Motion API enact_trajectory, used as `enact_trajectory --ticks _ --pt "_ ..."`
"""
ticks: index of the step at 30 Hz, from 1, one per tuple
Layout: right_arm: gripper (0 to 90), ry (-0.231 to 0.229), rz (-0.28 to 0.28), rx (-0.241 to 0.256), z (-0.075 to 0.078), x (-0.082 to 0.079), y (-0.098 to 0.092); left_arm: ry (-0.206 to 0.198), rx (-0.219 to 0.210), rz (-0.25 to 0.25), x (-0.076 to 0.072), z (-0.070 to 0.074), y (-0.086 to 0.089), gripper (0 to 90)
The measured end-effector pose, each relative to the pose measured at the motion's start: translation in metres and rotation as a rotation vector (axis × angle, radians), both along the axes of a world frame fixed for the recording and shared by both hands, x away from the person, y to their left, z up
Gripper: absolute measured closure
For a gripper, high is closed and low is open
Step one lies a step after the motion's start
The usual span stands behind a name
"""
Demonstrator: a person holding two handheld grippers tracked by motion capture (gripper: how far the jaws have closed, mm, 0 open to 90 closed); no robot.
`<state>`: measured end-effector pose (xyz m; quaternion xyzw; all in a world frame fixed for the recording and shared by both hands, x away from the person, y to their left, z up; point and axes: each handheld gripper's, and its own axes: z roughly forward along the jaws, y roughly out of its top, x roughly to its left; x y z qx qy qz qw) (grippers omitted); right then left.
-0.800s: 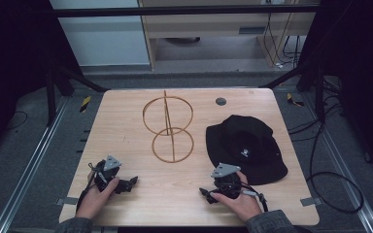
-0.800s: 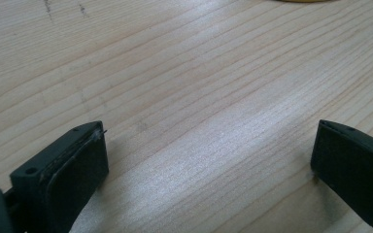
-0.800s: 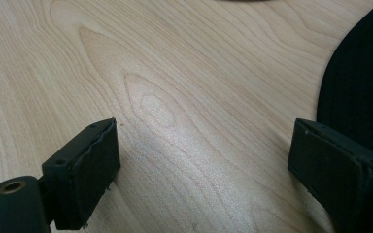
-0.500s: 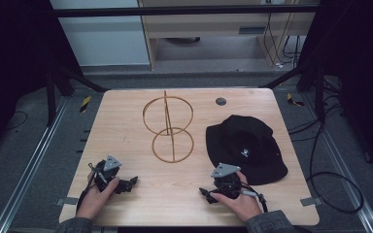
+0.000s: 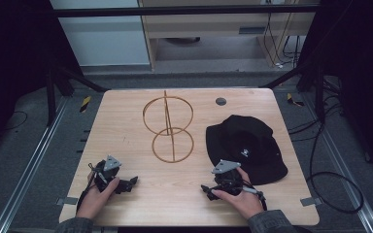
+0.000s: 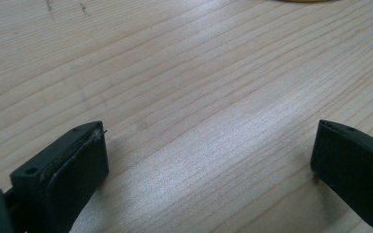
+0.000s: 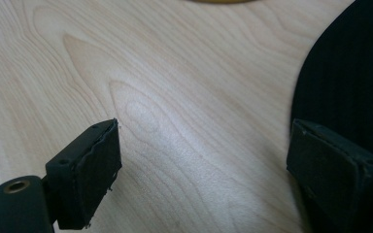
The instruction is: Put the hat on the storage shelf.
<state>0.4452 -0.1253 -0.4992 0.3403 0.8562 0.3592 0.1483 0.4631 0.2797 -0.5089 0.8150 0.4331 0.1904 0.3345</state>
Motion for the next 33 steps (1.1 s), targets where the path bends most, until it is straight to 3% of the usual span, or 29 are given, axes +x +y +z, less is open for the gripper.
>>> enact_trajectory --ticks 3,4,5,6,7,10,14,17,18,26,33 --pt "11.8 0.008 0.010 0.000 0.011 0.002 -0.002 0.000 0.000 0.000 0.000 0.000 0.000 0.0" --pt "11.8 -0.013 0.017 -0.025 0.023 0.002 -0.005 0.000 0.000 0.000 0.000 0.000 0.000 0.0" --pt "11.8 -0.013 0.017 -0.025 0.023 0.002 -0.005 0.000 0.000 0.000 0.000 0.000 0.000 0.0" --pt "11.5 -0.019 0.021 -0.046 0.035 0.004 -0.008 0.000 0.004 -0.001 0.000 0.000 0.000 0.0" --pt "11.5 -0.019 0.021 -0.046 0.035 0.004 -0.008 0.000 0.004 -0.001 0.000 0.000 0.000 0.0" --pt "12.1 -0.043 0.002 -0.075 0.054 0.007 -0.014 0.003 0.005 -0.002 0.000 0.000 0.000 0.0" --pt "10.8 -0.031 0.005 -0.088 0.079 0.013 -0.023 0.000 -0.001 0.002 0.000 0.000 0.000 0.0" --pt "10.2 -0.049 -0.002 -0.151 0.096 0.018 -0.029 0.000 0.001 0.001 0.000 0.000 0.000 0.0" --pt "7.5 -0.034 0.000 -0.177 0.106 0.021 -0.034 -0.001 0.002 -0.001 0.000 0.000 0.000 0.0" --pt "7.8 -0.012 -0.019 -0.265 0.134 0.029 -0.058 -0.001 0.001 0.000 0.000 0.000 0.000 0.0" --pt "8.4 0.005 -0.032 -0.307 0.145 0.033 -0.071 -0.001 0.002 -0.001 0.000 0.000 0.000 0.0"
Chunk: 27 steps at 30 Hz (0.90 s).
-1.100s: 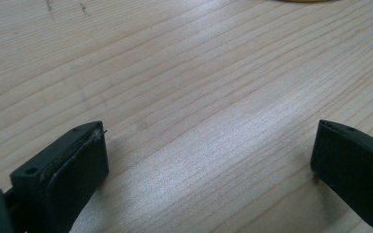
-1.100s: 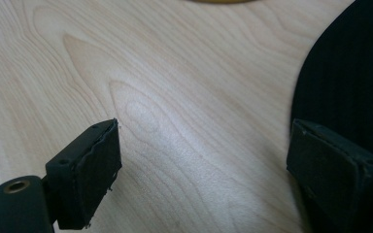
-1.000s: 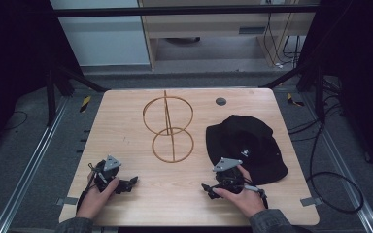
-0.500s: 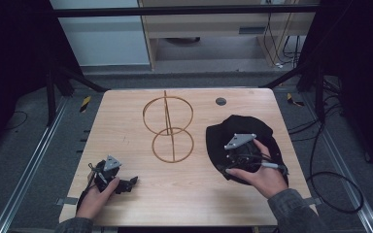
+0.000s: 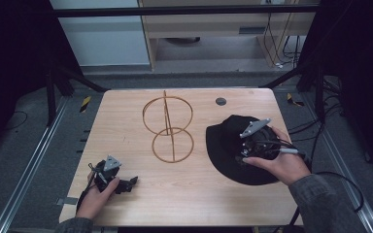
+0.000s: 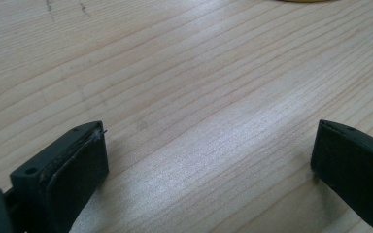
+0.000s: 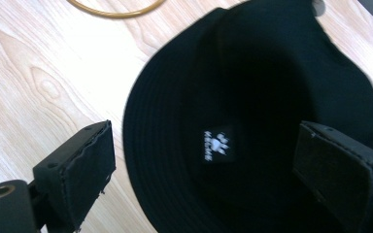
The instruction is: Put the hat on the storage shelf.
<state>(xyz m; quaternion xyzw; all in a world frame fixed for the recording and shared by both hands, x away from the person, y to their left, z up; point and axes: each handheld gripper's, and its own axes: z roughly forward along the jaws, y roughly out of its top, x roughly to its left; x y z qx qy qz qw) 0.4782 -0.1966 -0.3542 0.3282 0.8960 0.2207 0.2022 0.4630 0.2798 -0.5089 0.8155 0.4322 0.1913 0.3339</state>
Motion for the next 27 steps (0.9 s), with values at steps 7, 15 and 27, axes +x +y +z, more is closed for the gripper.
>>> enact_trajectory --ticks 7,15,27 --pt "8.6 0.005 -0.046 -0.001 0.026 0.018 -0.020 0.000 0.000 0.001 0.000 0.000 0.000 0.0" --pt "11.4 0.061 -0.053 -0.039 0.027 0.040 -0.026 0.000 0.000 0.001 0.000 0.000 0.000 0.0" --pt "23.9 0.155 -0.025 -0.063 0.017 0.066 -0.017 -0.001 -0.008 0.006 0.000 0.000 -0.001 0.0"
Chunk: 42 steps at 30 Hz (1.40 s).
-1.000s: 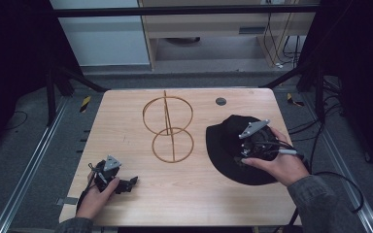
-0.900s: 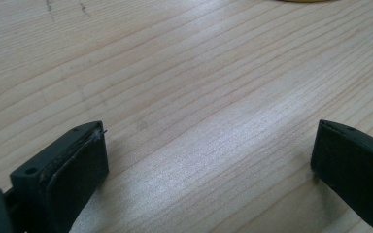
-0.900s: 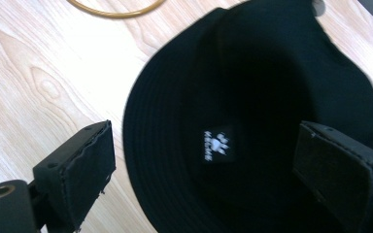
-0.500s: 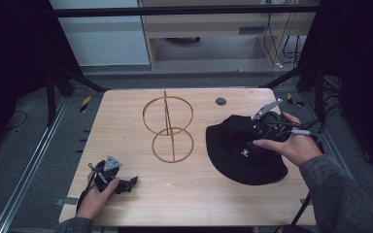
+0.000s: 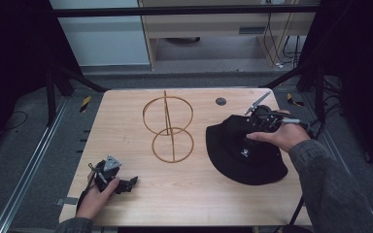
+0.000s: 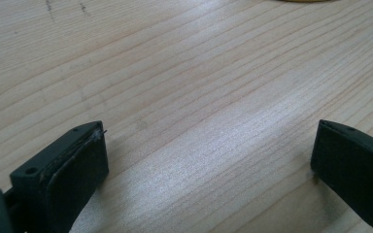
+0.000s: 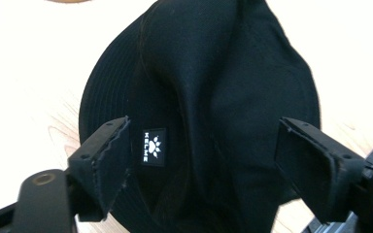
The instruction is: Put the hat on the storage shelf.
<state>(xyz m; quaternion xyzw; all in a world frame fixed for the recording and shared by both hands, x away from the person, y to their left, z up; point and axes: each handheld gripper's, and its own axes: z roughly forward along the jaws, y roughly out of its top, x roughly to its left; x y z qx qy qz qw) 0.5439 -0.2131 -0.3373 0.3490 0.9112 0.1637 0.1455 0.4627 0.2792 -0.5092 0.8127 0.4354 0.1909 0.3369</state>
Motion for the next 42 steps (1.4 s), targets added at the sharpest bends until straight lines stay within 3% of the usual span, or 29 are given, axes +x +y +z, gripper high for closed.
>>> enact_trajectory --ticks 12,17,25,32,42 --pt "48.5 0.085 0.023 -0.036 -0.018 0.012 0.007 0.001 0.000 0.000 0.000 0.000 0.000 0.0" --pt "60.4 0.092 0.025 -0.048 -0.023 0.015 0.005 0.001 0.002 -0.001 0.000 0.000 0.000 0.0" --pt "86.5 0.103 0.026 -0.058 -0.022 0.016 0.001 0.000 0.001 -0.001 0.000 0.000 0.000 0.0" --pt "88.7 0.060 0.011 -0.021 -0.011 0.011 -0.004 0.001 0.000 0.000 0.000 0.000 0.000 0.0" --pt "88.8 -0.044 0.000 0.125 0.023 -0.011 -0.023 0.000 0.008 -0.004 0.000 0.000 0.000 0.0"
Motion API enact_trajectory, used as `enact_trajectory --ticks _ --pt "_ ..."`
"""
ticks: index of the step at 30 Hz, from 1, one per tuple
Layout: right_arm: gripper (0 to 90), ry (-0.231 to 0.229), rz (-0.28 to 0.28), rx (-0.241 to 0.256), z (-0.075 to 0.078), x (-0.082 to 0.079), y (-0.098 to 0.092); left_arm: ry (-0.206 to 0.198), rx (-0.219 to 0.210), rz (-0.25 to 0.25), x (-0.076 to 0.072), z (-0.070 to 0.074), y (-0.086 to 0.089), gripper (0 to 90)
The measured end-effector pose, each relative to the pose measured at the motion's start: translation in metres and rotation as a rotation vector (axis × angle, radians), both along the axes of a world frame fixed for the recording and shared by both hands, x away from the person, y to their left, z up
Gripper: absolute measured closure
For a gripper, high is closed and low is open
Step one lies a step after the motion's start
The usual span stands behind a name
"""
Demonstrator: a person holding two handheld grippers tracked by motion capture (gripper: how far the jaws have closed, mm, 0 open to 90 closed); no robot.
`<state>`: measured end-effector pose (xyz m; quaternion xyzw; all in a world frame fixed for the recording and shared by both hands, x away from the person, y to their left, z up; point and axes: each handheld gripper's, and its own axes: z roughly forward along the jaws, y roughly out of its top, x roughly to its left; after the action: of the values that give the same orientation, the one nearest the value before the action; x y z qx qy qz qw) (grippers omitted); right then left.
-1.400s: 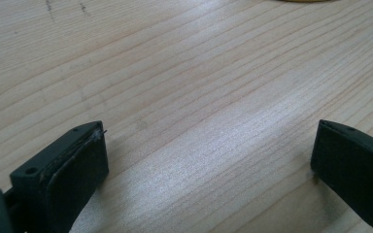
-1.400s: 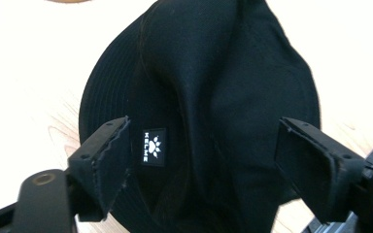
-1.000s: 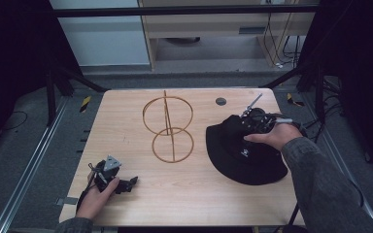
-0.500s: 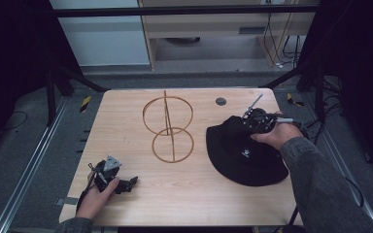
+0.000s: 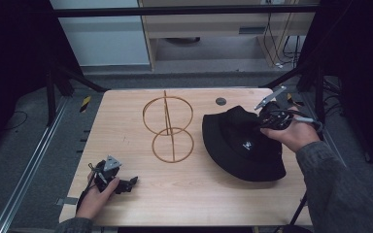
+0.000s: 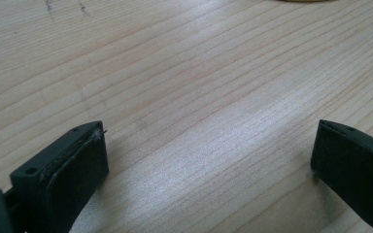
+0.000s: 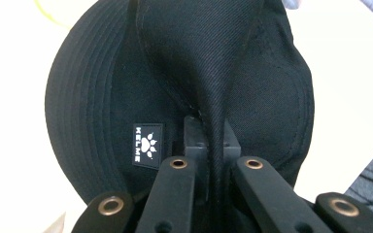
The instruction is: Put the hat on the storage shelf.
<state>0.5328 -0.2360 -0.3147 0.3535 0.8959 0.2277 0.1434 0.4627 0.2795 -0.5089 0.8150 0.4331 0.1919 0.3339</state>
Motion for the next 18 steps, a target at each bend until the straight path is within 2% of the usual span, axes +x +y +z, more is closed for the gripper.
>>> enact_trajectory --ticks 8,18 --pt "88.9 -0.106 -0.015 0.084 0.020 -0.021 -0.013 -0.001 -0.002 -0.001 0.000 0.000 0.000 0.0" --pt "88.9 -0.169 -0.032 0.155 0.032 -0.037 -0.025 -0.001 -0.002 -0.001 0.000 0.000 0.000 0.0"
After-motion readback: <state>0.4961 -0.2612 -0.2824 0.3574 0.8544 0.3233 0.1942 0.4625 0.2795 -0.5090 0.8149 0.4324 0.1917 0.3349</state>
